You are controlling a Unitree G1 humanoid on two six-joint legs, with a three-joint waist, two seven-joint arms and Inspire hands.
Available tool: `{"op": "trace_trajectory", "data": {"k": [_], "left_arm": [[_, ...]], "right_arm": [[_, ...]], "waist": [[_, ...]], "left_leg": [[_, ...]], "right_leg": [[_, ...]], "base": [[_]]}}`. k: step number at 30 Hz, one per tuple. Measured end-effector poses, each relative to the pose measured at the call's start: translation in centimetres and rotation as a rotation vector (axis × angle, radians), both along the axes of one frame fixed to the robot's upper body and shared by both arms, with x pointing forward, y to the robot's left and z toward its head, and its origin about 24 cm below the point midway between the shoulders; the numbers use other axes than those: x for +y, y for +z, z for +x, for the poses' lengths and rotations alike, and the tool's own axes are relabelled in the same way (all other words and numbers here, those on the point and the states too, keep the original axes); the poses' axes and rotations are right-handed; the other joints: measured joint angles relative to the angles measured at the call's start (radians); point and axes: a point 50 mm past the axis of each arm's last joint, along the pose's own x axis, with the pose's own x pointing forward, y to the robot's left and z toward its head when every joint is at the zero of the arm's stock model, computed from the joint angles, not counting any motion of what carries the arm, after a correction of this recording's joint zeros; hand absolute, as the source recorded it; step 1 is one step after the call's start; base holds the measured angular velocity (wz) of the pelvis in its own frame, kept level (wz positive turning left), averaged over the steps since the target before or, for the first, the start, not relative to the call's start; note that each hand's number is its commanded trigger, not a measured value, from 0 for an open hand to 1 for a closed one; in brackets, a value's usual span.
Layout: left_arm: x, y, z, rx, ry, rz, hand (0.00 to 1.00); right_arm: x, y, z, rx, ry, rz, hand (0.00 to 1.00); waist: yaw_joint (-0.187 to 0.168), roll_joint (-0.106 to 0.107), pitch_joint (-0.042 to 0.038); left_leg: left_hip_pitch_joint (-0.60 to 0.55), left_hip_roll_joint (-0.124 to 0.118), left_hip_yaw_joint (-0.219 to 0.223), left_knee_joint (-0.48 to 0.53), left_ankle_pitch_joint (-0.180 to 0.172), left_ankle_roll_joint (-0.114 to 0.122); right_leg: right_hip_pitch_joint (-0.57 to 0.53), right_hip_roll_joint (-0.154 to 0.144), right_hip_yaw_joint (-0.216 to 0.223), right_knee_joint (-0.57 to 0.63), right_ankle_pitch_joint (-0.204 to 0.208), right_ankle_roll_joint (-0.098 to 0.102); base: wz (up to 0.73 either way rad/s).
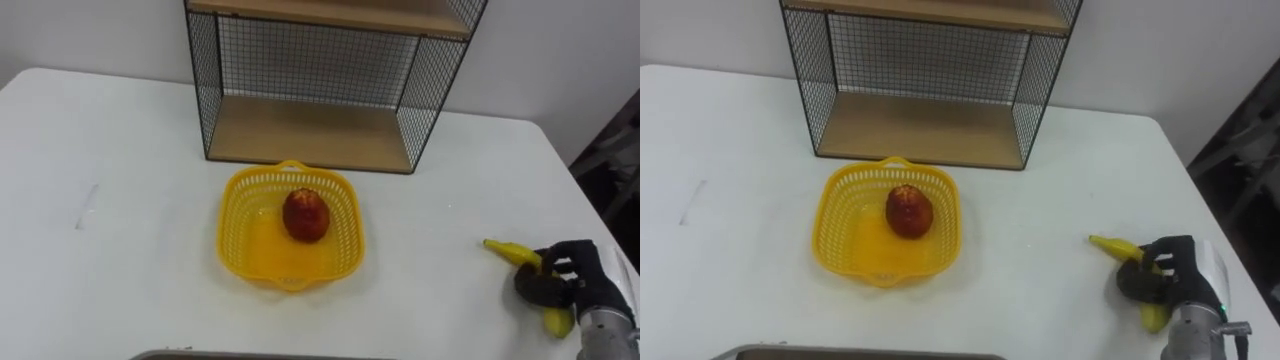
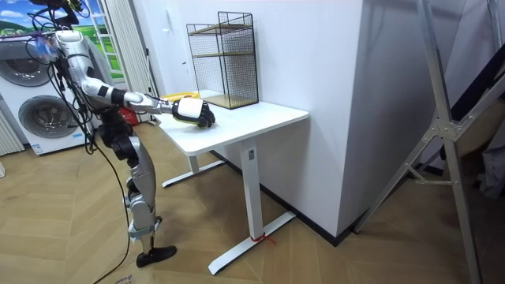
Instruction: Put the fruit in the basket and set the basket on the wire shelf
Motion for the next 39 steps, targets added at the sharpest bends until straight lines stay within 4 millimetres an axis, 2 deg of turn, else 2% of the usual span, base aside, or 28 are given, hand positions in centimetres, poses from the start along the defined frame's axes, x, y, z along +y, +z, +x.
{"op": "trace_trajectory", "data": {"k": [7, 11, 13, 15, 17, 21, 24, 28, 33, 36, 39], "left_arm": [[-0.3, -0.1, 0.0, 0.011, -0.022, -0.008, 0.0], [-0.9, -0.3, 0.3, 0.012, -0.047, -0.029, 0.0], [-1.1, -0.4, 0.5, 0.007, -0.052, -0.037, 0.0], [-1.2, -0.4, 0.8, -0.006, -0.056, -0.049, 0.0], [-1.2, -0.4, 0.8, -0.004, -0.056, -0.056, 0.0], [-1.8, -0.5, 1.1, -0.026, -0.081, -0.073, 0.0], [-2.1, -0.6, 0.9, -0.029, -0.082, -0.086, 0.0], [-2.5, -0.9, 0.1, -0.005, -0.075, -0.102, 0.0], [-2.7, -0.9, -0.2, -0.002, -0.077, -0.114, 0.0], [-2.9, -0.9, -0.1, -0.007, -0.091, -0.122, 0.0], [-3.2, -1.0, -0.3, -0.003, -0.086, -0.131, 0.0]], "right_arm": [[0.1, 0.3, 0.3, -0.024, -0.018, 0.009, 1.0], [0.6, 1.0, 1.0, -0.086, -0.061, 0.085, 1.0], [0.8, 1.3, 1.2, -0.122, -0.087, 0.139, 1.0], [1.6, 2.1, 1.6, -0.184, -0.074, 0.237, 1.0], [2.8, 2.6, 2.2, -0.226, -0.048, 0.362, 1.0], [6.8, 3.6, 3.6, -0.287, 0.103, 0.595, 1.0], [8.2, 4.3, 4.1, -0.319, 0.164, 0.709, 1.0], [9.1, 5.4, 4.5, -0.36, 0.222, 0.789, 1.0], [10.3, 8.6, 5.5, -0.478, 0.349, 0.851, 1.0], [10.7, 9.7, 5.9, -0.515, 0.396, 0.875, 1.0], [11.1, 10.8, 6.1, -0.546, 0.45, 0.876, 1.0]], "waist": [[0.005, 0.009, 0.002], [0.004, 0.019, 0.0057], [0.002, 0.027, 0.0093], [-0.003, 0.041, 0.0193], [-0.004, 0.046, 0.0218], [0.006, 0.055, 0.0222], [0.018, 0.052, 0.0209], [0.022, 0.047, 0.0214], [0.016, 0.059, 0.0274], [0.019, 0.063, 0.0256], [0.02, 0.059, 0.0228]], "left_leg": [[-0.001, 0.0, 0.004, 0.001, 0.0, 0.0], [-0.005, 0.001, 0.01, -0.001, 0.001, -0.001], [-0.005, 0.002, 0.018, -0.002, 0.001, -0.001], [-0.007, 0.004, 0.032, -0.005, 0.001, -0.001], [-0.011, 0.004, 0.045, -0.01, 0.002, -0.001], [-0.018, 0.004, 0.056, -0.017, 0.004, 0.0], [-0.018, 0.003, 0.054, -0.017, 0.005, 0.001], [-0.018, 0.002, 0.052, -0.015, 0.005, 0.002], [-0.019, 0.002, 0.052, -0.015, 0.005, 0.002], [-0.02, 0.002, 0.052, -0.014, 0.005, 0.002], [-0.025, 0.002, 0.051, -0.009, 0.006, 0.001]], "right_leg": [[-0.004, 0.0, 0.004, 0.002, 0.0, 0.0], [-0.011, 0.001, 0.01, 0.003, 0.001, -0.002], [-0.017, 0.002, 0.02, 0.005, 0.001, -0.002], [-0.034, 0.002, 0.03, 0.019, 0.001, -0.002], [-0.048, 0.002, 0.042, 0.021, 0.001, -0.002], [-0.07, 0.002, 0.054, 0.033, 0.002, -0.002], [-0.07, 0.002, 0.054, 0.033, 0.002, -0.002], [-0.07, 0.0, 0.053, 0.033, 0.002, -0.002], [-0.069, 0.0, 0.054, 0.033, 0.001, -0.001], [-0.069, 0.0, 0.053, 0.035, 0.001, -0.001], [-0.072, 0.0, 0.053, 0.036, 0.0, -0.001]], "base": [[-0.01], [-0.06], [-0.12], [-0.16], [-0.2], [-0.09], [0.0], [0.01], [0.0], [0.0], [0.0]]}}
